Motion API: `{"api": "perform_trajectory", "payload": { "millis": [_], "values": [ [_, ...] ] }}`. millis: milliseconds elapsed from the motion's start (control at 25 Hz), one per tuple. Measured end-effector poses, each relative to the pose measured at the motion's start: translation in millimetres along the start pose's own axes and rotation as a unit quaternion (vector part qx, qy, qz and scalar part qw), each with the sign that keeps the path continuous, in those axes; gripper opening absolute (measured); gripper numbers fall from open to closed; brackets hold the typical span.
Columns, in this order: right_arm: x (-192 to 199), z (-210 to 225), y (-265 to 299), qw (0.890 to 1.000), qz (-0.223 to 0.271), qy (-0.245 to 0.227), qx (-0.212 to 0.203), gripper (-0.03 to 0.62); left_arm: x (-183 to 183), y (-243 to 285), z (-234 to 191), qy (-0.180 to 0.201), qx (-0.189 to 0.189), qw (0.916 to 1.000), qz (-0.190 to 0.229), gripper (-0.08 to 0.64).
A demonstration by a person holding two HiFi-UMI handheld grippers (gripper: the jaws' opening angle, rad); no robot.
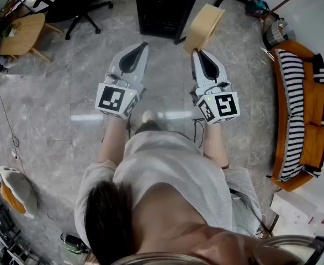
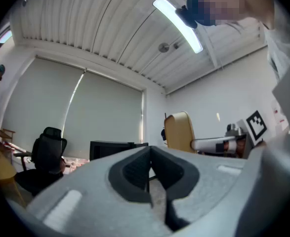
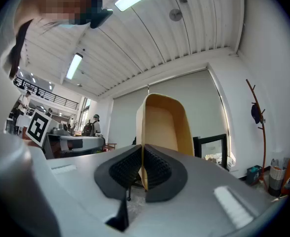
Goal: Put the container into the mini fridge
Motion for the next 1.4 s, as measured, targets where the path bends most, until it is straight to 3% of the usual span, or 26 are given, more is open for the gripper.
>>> {"api": "perform_trajectory", "payload": {
  "millis": [680, 1400],
  "values": [
    [-2.9, -3.3, 3.6, 1.0, 0.005, -0.002, -0.001, 0.008, -6.5, 2.5, -4.7, 0.01, 0.001, 0.9999, 0.002, 0.002],
    [17.7, -25.1, 74.9, 0.999, 0.009, 0.029, 0.029, 0.008, 5.4, 6.5, -94.1, 0.016, 0.013, 0.9997, 0.01, 0.002]
  ]
}}
Point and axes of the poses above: the fingertips, and each gripper's own axes: y forward along the fingers, z to its right, x out of its underside, the point moved 10 cm from there along -y, backward along the fingers, and after that the axes turned 13 degrees about x, right-handed, at the moved point
